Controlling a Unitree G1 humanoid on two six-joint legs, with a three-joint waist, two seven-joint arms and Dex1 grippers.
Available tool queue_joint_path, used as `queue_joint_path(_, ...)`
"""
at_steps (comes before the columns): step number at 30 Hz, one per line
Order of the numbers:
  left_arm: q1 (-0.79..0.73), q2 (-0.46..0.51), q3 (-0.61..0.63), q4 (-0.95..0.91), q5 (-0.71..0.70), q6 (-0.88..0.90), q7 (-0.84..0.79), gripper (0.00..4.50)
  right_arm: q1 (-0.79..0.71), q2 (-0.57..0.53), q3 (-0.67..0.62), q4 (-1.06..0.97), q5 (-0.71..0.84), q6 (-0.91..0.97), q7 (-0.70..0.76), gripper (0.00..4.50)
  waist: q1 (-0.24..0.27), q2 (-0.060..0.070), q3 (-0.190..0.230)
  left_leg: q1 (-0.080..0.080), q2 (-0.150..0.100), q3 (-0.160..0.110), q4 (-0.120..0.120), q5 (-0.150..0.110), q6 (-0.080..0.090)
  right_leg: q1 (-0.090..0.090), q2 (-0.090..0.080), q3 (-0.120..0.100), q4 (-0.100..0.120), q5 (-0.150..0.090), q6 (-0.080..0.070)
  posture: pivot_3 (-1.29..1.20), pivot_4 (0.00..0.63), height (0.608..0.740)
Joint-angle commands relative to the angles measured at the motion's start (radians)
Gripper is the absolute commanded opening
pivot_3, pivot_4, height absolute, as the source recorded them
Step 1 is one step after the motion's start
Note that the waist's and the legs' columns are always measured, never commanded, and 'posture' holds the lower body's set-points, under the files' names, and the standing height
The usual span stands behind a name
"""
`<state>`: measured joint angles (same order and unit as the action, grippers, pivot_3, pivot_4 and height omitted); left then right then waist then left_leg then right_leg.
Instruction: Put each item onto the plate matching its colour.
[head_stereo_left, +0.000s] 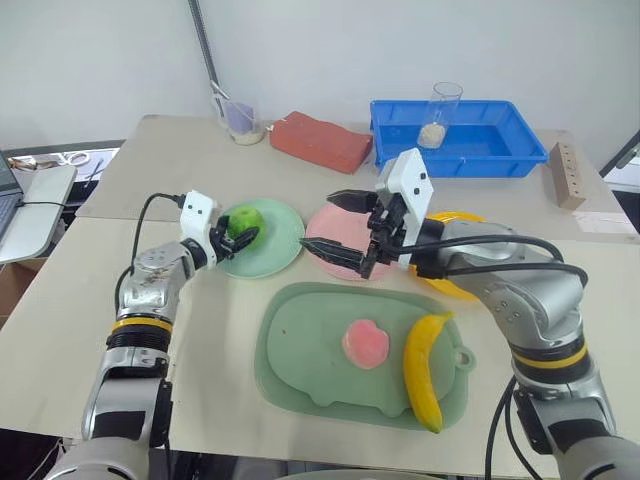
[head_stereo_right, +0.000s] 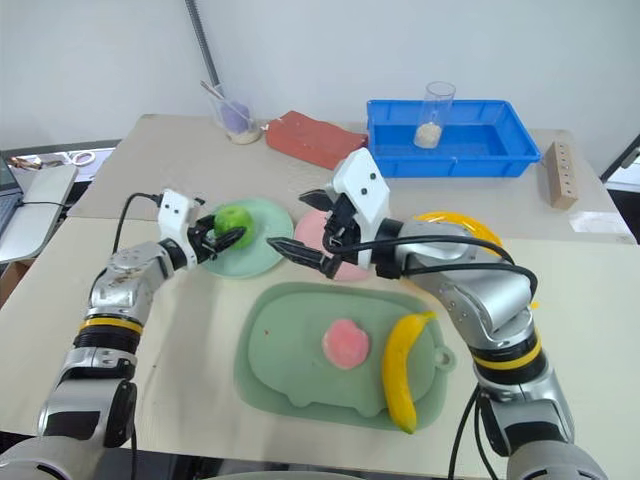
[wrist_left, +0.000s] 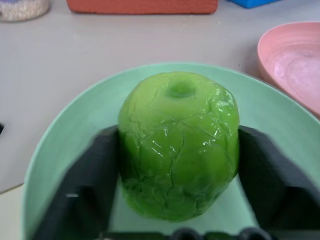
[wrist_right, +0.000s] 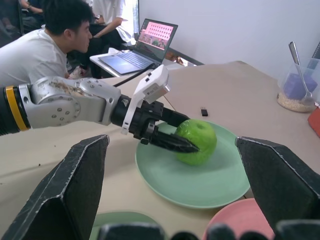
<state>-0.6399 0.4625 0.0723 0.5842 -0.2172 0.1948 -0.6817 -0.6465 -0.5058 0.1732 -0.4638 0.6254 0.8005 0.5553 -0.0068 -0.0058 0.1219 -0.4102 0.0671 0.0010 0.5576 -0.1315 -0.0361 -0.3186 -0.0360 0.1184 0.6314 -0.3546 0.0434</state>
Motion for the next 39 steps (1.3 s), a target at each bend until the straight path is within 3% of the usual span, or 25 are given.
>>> queue_joint_path(1,-0.007,0.028,0.031,-0.052,-0.015,-0.009,-0.018,4.46,0.007,-0.019,-0.030,-0.031,-0.005,0.001,0.018,4.50,-0.004,0.000,0.000,0.000,0.000,0.000,0.000,0.000,0.000,0.000,0.000,0.000,0.000,0.000,0.000,0.00,0.150,0.740)
queue_joint_path(9,0.061,0.101,0.085,-0.326,-0.121,0.113,-0.102,4.46,0.122,-0.109,-0.108,-0.107,0.049,0.037,0.064,4.50,-0.007,0.000,0.000,0.000,0.000,0.000,-0.001,0.000,0.000,0.000,0.000,0.000,0.000,0.000,0.000,0.00,0.150,0.740)
queue_joint_path(14,0.154,0.201,-0.003,-0.638,-0.212,0.187,-0.321,4.46,0.262,-0.231,-0.204,-0.190,0.138,0.072,0.145,4.50,-0.006,0.000,0.000,0.000,0.000,0.000,-0.001,0.000,0.000,0.001,0.000,0.000,-0.002,0.000,0.000,0.00,0.150,0.740)
queue_joint_path(21,0.228,0.213,-0.201,-0.784,-0.219,0.130,-0.562,4.46,0.465,-0.427,-0.378,-0.290,0.298,0.137,0.273,4.50,-0.009,0.001,0.000,0.002,0.000,0.001,-0.002,0.000,0.000,0.001,-0.001,0.001,-0.004,0.000,-0.001,0.00,0.150,0.740)
queue_joint_path(26,0.183,0.169,-0.296,-0.778,-0.235,0.133,-0.659,4.46,0.569,-0.514,-0.490,-0.322,0.366,0.160,0.292,4.50,-0.009,-0.004,0.003,-0.001,0.000,0.001,-0.001,0.000,0.000,0.001,-0.001,0.001,-0.004,0.000,-0.001,0.00,0.150,0.740)
queue_joint_path(31,0.135,0.104,-0.399,-0.671,-0.155,0.021,-0.743,4.46,0.661,-0.542,-0.577,-0.371,0.431,0.180,0.266,4.50,-0.009,-0.003,0.002,0.000,0.000,0.001,0.000,0.000,0.000,0.000,-0.001,0.001,-0.006,0.000,-0.001,0.00,0.150,0.740)
queue_joint_path(39,0.099,-0.024,-0.489,-0.476,-0.030,-0.181,-0.746,4.46,0.733,-0.548,-0.639,-0.423,0.502,0.175,0.178,4.50,-0.007,-0.003,0.002,-0.004,-0.001,0.000,0.001,0.000,0.000,0.001,-0.001,0.001,-0.006,0.000,0.000,0.00,0.150,0.740)
